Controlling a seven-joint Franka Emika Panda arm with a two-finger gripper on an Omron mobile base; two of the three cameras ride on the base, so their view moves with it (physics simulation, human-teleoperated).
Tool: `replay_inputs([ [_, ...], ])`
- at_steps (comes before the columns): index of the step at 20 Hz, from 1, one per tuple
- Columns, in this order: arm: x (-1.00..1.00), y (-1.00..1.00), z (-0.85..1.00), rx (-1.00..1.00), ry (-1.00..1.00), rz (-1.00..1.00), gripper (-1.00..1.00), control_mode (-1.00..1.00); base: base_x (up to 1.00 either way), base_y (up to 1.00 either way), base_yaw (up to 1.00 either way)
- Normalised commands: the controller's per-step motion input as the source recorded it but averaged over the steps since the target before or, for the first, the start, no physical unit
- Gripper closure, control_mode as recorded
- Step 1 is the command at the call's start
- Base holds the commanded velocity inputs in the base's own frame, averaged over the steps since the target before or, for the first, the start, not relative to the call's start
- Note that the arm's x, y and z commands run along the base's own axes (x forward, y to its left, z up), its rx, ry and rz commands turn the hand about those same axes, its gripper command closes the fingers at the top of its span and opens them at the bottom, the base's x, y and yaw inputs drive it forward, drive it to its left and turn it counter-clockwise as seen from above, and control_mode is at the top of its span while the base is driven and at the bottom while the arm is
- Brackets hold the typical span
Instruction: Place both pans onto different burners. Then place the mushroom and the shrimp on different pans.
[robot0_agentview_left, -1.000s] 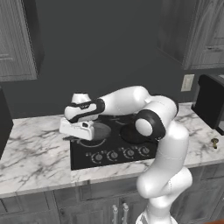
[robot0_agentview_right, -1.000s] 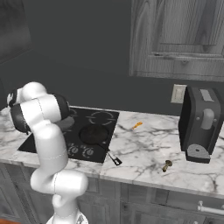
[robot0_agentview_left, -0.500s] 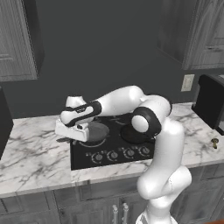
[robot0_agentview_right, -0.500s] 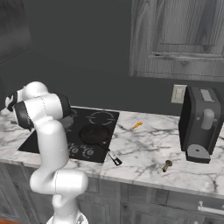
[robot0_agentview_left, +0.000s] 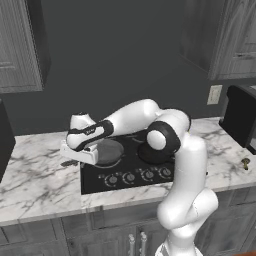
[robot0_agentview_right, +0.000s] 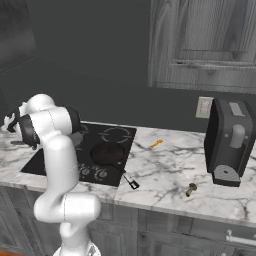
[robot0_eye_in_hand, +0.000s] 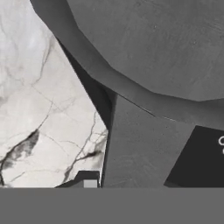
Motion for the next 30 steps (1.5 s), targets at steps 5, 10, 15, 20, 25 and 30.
replay_inputs([
  [5, -0.14, -0.25, -0.2, 0.0, -0.01, -0.01, 1.0, -1.0, 0.0, 0.0, 0.0],
  [10, -0.1, -0.32, -0.21, 0.0, -0.03, -0.04, 1.0, -1.0, 0.0, 0.0, 0.0],
  [15, -0.01, -0.34, -0.23, 0.0, -0.04, -0.04, 1.0, -1.0, 0.0, 0.0, 0.0],
  [20, 0.0, -0.22, -0.1, 0.0, -0.01, -0.03, 1.0, -1.0, 0.0, 0.0, 0.0],
  [25, 0.0, -0.02, -0.01, 0.0, 0.0, 0.0, 1.0, -1.0, 0.0, 0.0, 0.0],
  [30, 0.0, 0.0, -0.01, 0.0, 0.0, 0.0, 1.0, -1.0, 0.0, 0.0, 0.0],
])
